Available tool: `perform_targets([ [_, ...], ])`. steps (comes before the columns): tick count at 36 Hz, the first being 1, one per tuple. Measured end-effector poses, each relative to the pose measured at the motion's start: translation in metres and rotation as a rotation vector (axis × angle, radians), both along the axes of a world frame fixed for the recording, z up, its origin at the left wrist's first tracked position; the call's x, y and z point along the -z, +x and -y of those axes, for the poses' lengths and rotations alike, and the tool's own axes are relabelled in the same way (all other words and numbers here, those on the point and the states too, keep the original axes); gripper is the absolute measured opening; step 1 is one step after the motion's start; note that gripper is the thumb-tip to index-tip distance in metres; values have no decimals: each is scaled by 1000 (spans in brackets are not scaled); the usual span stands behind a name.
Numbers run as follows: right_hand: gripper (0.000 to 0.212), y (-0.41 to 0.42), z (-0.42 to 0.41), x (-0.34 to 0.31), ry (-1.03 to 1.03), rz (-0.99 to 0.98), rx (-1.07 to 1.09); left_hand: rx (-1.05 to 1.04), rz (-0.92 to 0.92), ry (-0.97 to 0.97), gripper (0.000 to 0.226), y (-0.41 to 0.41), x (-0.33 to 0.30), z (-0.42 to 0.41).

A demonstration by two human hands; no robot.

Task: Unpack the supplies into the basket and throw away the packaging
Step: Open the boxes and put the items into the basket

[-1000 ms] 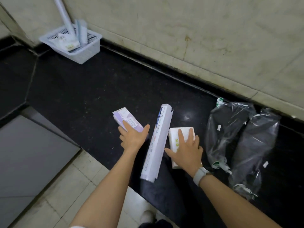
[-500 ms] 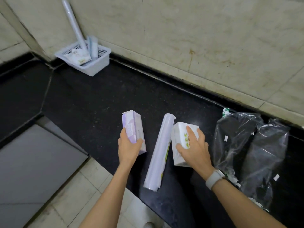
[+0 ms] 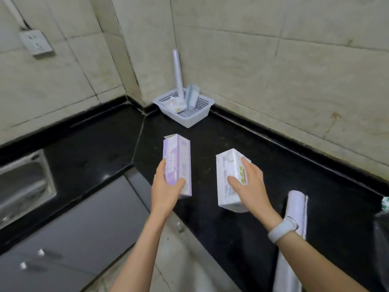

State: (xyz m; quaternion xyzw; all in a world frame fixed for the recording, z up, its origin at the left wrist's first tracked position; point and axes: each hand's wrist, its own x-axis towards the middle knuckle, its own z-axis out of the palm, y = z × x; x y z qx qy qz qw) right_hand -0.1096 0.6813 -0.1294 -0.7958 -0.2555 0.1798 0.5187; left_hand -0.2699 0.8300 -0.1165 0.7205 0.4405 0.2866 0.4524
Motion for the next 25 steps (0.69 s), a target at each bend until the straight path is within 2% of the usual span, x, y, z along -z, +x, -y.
perform_targets([
  [12,66,-62,-179,-17,68,-88,-30,66,-33,-13,75,-85,-4,-171],
  [17,63,-49,-226,-12,57,-100,-11,115,-60,-36,74,-67,3,-228],
  [25,64,16,-297,-5,28,-97,89,247,-112,-71,80,14,16,-314],
])
